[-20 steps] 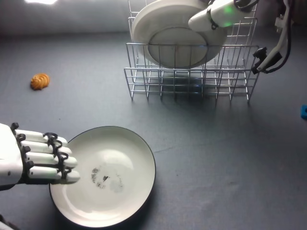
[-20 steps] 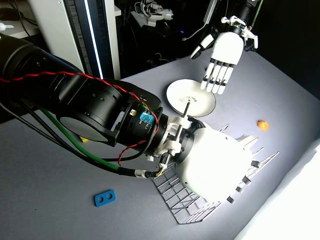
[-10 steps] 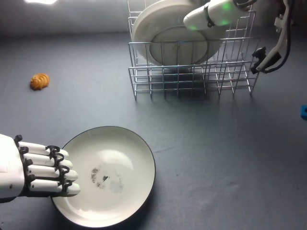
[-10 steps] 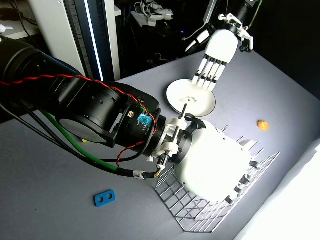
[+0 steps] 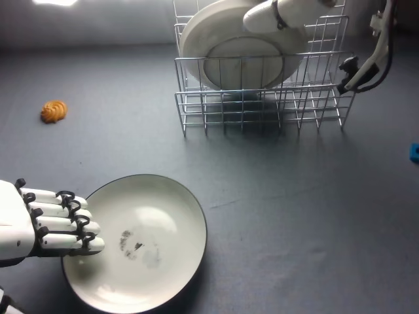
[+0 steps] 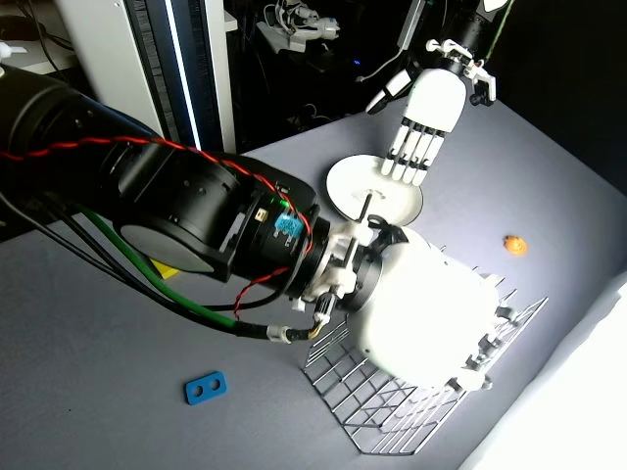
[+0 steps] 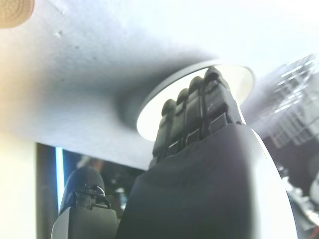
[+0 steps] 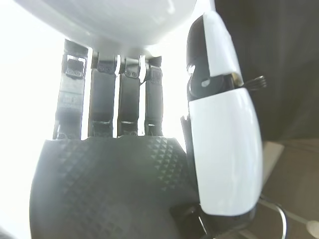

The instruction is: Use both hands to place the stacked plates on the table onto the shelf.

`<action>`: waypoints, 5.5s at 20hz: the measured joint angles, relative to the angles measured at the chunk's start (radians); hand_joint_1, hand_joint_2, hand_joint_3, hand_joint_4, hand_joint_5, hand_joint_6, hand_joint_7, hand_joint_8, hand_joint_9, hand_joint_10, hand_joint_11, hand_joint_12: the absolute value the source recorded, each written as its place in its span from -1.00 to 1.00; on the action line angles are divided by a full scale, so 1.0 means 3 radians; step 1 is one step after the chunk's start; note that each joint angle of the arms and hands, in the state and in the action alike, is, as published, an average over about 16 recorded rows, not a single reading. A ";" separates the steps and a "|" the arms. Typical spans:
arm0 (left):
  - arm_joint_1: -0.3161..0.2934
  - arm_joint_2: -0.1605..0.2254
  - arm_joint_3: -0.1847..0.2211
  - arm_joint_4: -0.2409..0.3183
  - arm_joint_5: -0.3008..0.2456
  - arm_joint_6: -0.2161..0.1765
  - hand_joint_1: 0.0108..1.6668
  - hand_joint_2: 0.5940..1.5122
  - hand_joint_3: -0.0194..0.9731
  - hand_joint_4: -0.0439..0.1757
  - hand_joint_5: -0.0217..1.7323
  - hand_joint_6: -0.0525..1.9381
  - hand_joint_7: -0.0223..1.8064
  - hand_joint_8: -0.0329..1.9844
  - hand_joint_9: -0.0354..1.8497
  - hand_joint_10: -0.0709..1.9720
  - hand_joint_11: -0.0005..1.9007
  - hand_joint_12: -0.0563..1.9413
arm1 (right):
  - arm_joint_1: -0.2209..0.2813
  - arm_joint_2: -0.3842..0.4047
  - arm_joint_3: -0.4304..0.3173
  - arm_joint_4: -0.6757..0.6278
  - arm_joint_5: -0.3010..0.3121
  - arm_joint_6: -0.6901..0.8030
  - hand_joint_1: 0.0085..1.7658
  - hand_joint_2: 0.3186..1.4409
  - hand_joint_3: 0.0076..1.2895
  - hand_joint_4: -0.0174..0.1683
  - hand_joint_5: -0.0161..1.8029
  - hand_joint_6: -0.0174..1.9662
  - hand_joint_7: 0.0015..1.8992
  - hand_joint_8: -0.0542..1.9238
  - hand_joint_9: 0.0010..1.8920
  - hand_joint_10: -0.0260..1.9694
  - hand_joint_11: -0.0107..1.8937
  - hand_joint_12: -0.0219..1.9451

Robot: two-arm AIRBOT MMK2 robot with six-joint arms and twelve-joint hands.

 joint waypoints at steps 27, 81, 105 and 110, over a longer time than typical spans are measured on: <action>0.0259 -0.0008 -0.0029 -0.0127 0.0269 -0.0411 -0.99 0.11 -0.92 -0.62 -0.90 -0.96 -0.95 -0.98 -0.98 -0.97 -0.99 -0.93 | -0.0561 0.0044 -0.1653 -0.1093 0.0254 -0.2908 0.21 -0.01 -0.99 -0.75 -0.95 -0.96 -0.97 -0.93 -0.97 -0.95 -0.97 -0.93; -0.0658 0.0236 0.0453 -0.0495 0.0315 -0.0328 -0.99 0.13 -0.92 -0.56 -0.88 -0.94 -0.95 -0.97 -0.94 -0.92 -0.98 -0.93 | -0.0686 -0.0445 -0.1264 -0.0501 0.0126 -0.3500 0.26 0.23 -0.99 -0.91 -0.10 -0.15 0.18 -0.16 0.47 -0.96 0.08 -0.03; -0.0855 0.0329 0.0734 -0.0390 -0.0029 -0.0244 -0.99 0.09 -0.92 -0.56 -0.88 -0.94 -0.94 -0.97 -0.94 -0.92 -0.98 -0.93 | 0.0129 0.0796 -0.1898 -0.0133 0.0099 -0.2554 0.32 0.23 -0.99 -0.85 -0.01 0.05 0.21 -0.15 0.45 -0.96 0.08 -0.04; -0.0876 0.0335 0.0749 -0.0244 -0.0238 -0.0230 -0.99 0.09 -0.92 -0.56 -0.88 -0.94 -0.94 -0.97 -0.94 -0.92 -0.98 -0.93 | 0.0240 0.0811 -0.1731 0.0064 0.0004 -0.2198 0.33 0.23 -0.99 -0.85 -0.03 0.06 0.20 -0.14 0.46 -0.96 0.07 -0.03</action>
